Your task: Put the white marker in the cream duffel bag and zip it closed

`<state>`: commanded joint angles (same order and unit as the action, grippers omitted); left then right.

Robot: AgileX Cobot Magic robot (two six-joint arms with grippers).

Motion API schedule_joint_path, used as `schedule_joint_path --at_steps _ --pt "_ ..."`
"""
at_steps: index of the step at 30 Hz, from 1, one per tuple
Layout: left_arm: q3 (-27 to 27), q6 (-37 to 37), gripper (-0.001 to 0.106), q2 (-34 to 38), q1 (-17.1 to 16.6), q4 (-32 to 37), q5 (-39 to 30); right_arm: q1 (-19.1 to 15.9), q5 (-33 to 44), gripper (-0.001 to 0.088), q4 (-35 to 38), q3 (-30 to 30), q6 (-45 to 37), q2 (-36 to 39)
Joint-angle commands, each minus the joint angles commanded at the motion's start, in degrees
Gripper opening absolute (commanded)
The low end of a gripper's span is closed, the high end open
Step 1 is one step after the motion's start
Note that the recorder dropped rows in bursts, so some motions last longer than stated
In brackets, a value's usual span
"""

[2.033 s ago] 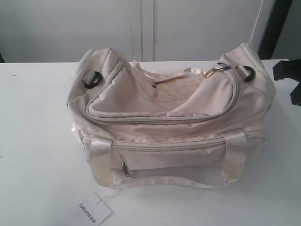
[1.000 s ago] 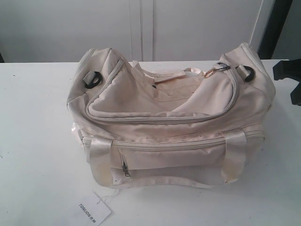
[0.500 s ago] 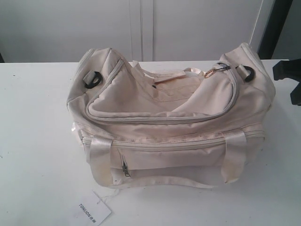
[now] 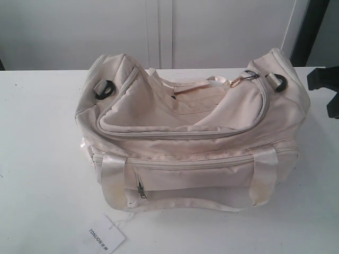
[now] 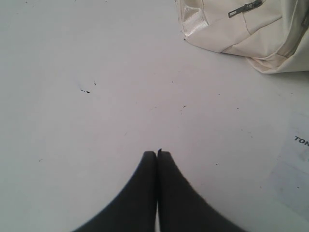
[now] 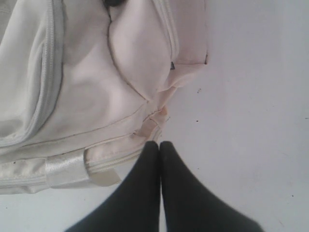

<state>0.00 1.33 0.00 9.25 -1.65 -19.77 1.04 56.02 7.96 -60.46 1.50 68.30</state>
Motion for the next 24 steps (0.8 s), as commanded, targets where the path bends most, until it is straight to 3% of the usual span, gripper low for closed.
schedule_joint_path --at_steps 5,8,12,24 --pt "0.0 0.0 0.0 0.0 0.0 0.0 0.0 -0.1 -0.4 0.0 -4.3 0.3 -2.5 -1.8" --pt "0.0 0.0 0.0 0.0 0.0 0.0 0.0 -0.1 -5.9 0.0 -8.3 3.3 -3.0 -7.4" --pt "0.0 0.0 0.0 0.0 0.0 0.0 0.0 -0.1 -11.5 0.0 -11.6 8.8 -3.0 -15.8" --pt "0.0 0.0 0.0 0.0 0.0 0.0 0.0 -0.1 -17.9 0.0 -11.6 28.5 -2.8 -40.7"
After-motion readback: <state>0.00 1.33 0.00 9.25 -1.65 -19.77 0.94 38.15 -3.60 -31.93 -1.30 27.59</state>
